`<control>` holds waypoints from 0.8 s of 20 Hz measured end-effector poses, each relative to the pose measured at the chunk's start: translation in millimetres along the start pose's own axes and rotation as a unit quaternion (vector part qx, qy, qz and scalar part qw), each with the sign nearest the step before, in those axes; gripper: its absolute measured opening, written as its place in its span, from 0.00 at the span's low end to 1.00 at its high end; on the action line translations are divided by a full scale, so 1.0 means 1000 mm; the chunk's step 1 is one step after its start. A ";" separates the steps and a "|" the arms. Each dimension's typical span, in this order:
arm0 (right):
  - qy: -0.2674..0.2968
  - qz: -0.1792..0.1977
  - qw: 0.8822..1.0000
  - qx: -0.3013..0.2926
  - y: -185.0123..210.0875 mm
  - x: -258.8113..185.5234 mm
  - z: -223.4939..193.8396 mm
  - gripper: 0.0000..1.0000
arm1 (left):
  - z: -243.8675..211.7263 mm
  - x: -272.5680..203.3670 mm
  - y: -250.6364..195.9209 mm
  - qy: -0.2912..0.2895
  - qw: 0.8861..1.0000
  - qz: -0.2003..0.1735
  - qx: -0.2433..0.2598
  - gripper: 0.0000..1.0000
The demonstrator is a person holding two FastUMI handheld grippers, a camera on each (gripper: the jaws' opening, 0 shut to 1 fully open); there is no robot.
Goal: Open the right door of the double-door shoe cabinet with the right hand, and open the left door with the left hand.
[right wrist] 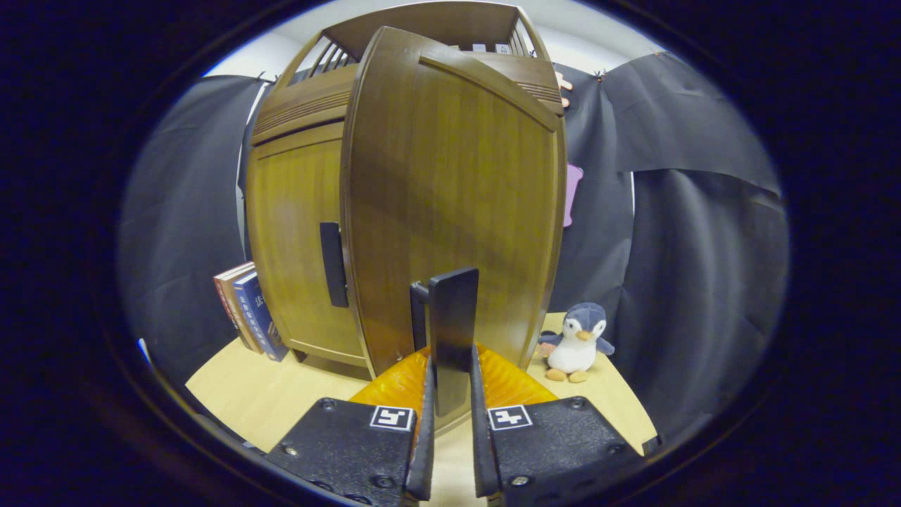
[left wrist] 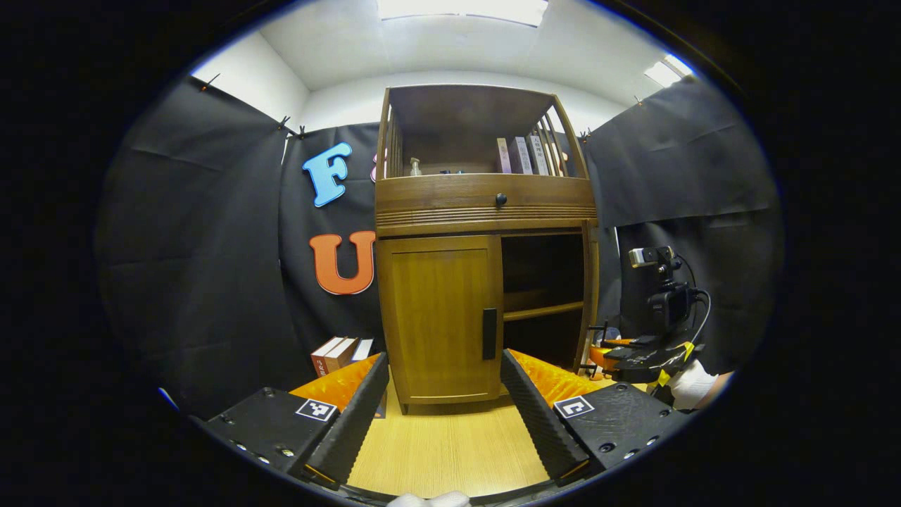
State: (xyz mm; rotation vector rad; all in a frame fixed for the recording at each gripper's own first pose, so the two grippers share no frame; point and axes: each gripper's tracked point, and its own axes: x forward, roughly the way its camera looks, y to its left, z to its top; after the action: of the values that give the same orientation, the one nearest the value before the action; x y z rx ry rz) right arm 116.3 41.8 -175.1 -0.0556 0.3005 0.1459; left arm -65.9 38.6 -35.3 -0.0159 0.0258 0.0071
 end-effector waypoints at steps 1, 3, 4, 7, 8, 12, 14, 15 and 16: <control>0.000 -0.003 1.000 0.001 -0.003 -0.001 -0.001 0.25 | -0.001 0.001 0.000 0.001 1.000 -0.003 0.000 0.96; 0.000 -0.010 1.000 0.009 -0.007 -0.003 -0.002 0.24 | -0.001 0.001 0.000 0.000 1.000 -0.010 -0.002 0.96; -0.001 -0.013 1.000 0.012 -0.009 -0.005 -0.003 0.24 | -0.001 0.001 0.000 -0.002 1.000 -0.014 -0.003 0.96; 0.000 -0.014 1.000 0.021 -0.017 -0.009 -0.004 0.22 | -0.002 0.004 -0.002 0.001 1.000 -0.025 -0.001 0.96; 0.001 -0.016 1.000 0.025 -0.020 -0.011 -0.005 0.22 | -0.003 0.005 -0.003 0.002 1.000 -0.028 0.000 0.96; 0.002 -0.017 1.000 0.024 -0.034 -0.018 -0.009 0.19 | -0.001 0.014 -0.016 -0.001 0.999 -0.039 -0.004 0.96; 0.003 -0.009 1.000 0.027 -0.043 -0.022 -0.009 0.17 | 0.000 0.020 -0.028 0.001 0.999 -0.043 -0.010 0.96; 0.004 -0.006 1.000 0.027 -0.049 -0.023 -0.011 0.17 | 0.003 0.023 -0.036 -0.002 0.999 -0.046 -0.013 0.96; 0.005 -0.004 1.000 0.026 -0.055 -0.025 -0.011 0.16 | 0.006 0.026 -0.045 -0.003 0.999 -0.048 -0.016 0.96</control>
State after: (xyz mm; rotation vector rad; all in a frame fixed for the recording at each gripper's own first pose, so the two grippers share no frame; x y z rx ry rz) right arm 97.5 -16.7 -176.0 -0.0053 0.3143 0.1297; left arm -39.5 -6.0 -29.6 -0.0496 0.0182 -0.0885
